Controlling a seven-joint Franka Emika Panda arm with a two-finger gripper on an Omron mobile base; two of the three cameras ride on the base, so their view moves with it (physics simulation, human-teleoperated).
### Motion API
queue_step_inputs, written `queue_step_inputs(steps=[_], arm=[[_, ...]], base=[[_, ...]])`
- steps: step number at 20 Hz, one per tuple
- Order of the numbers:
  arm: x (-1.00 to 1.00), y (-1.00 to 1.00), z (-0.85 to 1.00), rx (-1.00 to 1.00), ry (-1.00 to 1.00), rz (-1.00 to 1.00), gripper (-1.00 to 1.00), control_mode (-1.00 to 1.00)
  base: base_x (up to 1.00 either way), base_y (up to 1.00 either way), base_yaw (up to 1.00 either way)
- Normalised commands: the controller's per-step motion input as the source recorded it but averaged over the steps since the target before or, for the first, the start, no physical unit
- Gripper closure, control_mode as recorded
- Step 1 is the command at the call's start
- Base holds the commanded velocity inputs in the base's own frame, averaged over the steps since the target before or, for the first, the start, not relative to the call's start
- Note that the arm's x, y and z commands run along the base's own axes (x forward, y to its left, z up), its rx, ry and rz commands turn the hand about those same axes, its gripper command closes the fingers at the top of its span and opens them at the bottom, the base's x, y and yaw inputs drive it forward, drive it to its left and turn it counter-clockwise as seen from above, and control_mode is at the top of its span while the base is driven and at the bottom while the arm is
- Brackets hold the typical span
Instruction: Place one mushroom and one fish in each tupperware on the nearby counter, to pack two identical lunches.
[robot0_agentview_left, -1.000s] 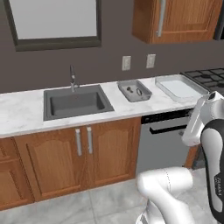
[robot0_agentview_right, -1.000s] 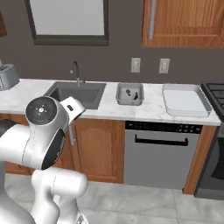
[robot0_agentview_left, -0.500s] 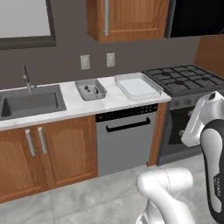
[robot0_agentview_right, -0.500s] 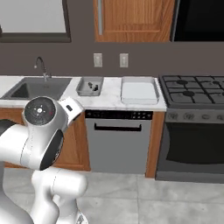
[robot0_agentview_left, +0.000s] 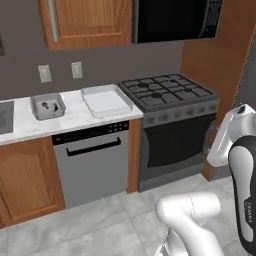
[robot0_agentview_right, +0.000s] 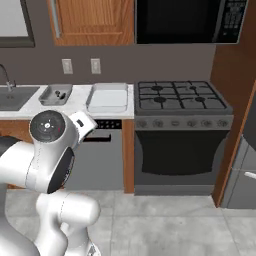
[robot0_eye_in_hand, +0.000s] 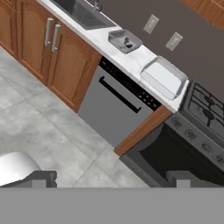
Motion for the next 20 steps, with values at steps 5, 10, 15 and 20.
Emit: queue_step_inputs(steps=[5, 10, 15, 20], arm=[[0.00, 0.00, 0.00, 0.00, 0.00, 0.00, -1.00, 1.00], [0.00, 0.00, 0.00, 0.00, 0.00, 0.00, -1.00, 1.00], [0.00, 0.00, 0.00, 0.00, 0.00, 0.00, -1.00, 1.00], [0.00, 0.00, 0.00, 0.00, 0.00, 0.00, -1.00, 1.00]], base=[[-0.87, -1.00, -0.10], [-0.81, -1.00, -0.05], [-0.07, -1.00, 0.00], [0.37, -1.00, 0.05]])
